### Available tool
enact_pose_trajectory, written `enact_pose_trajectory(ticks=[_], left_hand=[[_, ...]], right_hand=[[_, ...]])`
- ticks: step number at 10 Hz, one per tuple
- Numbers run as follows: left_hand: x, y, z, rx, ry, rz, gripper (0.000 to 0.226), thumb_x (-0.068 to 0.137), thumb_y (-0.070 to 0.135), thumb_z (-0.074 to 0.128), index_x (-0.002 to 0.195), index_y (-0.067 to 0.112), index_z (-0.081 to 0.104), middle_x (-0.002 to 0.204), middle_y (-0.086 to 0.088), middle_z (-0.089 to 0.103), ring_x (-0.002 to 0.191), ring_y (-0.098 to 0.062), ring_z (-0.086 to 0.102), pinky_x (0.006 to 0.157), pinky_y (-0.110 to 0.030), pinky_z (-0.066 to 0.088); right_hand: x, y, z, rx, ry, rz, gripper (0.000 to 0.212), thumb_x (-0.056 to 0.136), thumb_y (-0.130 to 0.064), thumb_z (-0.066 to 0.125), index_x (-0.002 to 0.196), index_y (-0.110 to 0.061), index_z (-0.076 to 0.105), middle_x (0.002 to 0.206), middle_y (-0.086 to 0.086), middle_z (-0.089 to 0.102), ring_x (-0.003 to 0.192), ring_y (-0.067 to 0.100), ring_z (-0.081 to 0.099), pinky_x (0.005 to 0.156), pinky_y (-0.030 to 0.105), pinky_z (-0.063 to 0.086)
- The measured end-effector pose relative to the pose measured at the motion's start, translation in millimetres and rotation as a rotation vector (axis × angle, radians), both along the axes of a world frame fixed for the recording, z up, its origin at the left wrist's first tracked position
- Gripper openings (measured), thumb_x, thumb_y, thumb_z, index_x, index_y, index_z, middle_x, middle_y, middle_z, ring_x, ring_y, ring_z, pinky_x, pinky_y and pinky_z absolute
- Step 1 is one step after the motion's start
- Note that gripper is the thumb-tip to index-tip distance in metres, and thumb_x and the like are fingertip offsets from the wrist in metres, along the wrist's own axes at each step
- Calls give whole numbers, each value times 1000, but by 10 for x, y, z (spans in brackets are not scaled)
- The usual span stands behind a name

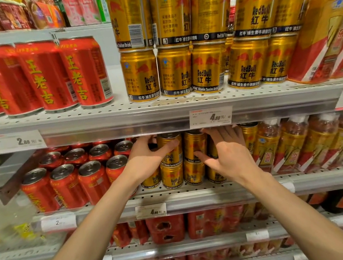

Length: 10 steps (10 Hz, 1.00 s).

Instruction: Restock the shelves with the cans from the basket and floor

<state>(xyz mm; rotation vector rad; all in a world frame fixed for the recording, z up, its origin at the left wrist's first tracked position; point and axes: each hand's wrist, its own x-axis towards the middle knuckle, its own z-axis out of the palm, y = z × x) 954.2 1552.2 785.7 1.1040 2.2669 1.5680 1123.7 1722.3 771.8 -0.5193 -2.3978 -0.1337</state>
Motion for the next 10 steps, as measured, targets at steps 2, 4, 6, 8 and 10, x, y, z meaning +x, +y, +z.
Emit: enact_pose_trajectory(ticks=[2,4,6,8,10], left_hand=[[-8,-27,-64,-41,1,-11,48,70,62,83,103,52,50,104,36,53,94,18,50,72,-8,36],[36,22,-167,-12,8,40,79,65,70,77,131,35,52,130,14,61,115,-5,57,93,-24,43],[91,-8,-159,-13,-33,50,75,70,70,77,135,42,53,132,19,62,120,-3,57,95,-25,44],[219,-187,-64,96,-24,129,44,88,43,77,126,28,62,120,13,66,112,-2,63,97,-29,54],[539,-497,32,252,29,180,30,93,33,74,120,33,62,113,15,69,101,4,65,82,-10,50]], right_hand=[[-3,-15,2,-14,13,3,63,79,-48,85,126,-11,67,124,16,71,117,41,66,104,60,47],[-7,-39,-1,-38,15,-9,62,80,-48,84,128,-13,67,125,14,71,119,40,64,106,58,44],[31,-74,20,-106,24,44,59,86,-49,77,130,-10,66,125,15,72,119,38,64,105,59,47],[182,-89,59,-198,157,162,57,87,-33,83,67,-24,30,58,-18,24,46,10,29,48,24,22],[398,-221,-69,-284,366,215,38,91,-31,73,116,-3,65,103,5,63,99,19,53,90,33,45]])
